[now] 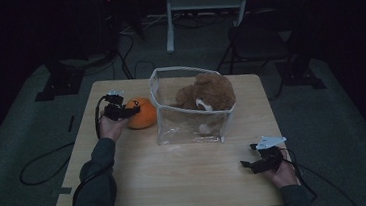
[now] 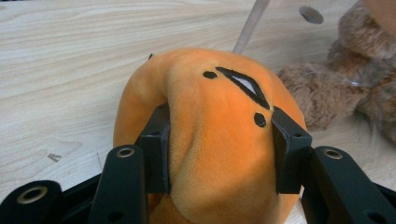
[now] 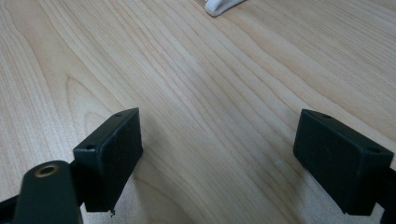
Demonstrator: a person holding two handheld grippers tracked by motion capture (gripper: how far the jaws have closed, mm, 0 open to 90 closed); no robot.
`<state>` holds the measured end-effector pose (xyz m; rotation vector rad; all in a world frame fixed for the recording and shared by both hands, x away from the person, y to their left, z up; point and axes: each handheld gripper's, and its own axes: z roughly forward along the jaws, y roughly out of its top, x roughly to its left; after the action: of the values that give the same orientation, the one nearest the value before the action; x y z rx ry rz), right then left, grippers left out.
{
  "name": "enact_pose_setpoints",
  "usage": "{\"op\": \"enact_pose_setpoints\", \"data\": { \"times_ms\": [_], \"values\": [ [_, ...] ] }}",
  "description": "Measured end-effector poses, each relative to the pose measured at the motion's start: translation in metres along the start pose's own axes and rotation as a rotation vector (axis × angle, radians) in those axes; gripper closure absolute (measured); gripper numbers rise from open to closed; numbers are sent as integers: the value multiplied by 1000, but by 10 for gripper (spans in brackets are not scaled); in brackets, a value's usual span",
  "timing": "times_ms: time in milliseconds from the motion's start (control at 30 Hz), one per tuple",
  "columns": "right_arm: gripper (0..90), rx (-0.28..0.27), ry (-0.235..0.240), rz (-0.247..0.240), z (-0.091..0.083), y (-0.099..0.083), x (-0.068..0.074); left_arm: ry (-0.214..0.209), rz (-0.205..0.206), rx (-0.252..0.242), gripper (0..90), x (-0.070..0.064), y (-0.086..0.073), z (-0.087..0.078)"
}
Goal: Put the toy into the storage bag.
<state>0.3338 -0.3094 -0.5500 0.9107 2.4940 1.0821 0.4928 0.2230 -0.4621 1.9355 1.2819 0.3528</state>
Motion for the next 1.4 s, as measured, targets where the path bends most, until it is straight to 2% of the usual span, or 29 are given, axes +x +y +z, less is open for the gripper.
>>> {"op": "enact_pose_setpoints", "data": {
  "times_ms": [467, 667, 933, 1400],
  "values": [
    [148, 0, 0, 1, 0, 0, 0, 14, 9, -24, 516, -4, 6, -6],
    [148, 0, 0, 1, 0, 0, 0, 34, 8, -45, 516, -1, 9, -16],
    [148, 0, 0, 1, 0, 0, 0, 57, 26, -74, 515, -3, 14, -28],
    [148, 0, 0, 1, 0, 0, 0, 69, 53, -119, 514, -8, 22, -46]
  ]
}}
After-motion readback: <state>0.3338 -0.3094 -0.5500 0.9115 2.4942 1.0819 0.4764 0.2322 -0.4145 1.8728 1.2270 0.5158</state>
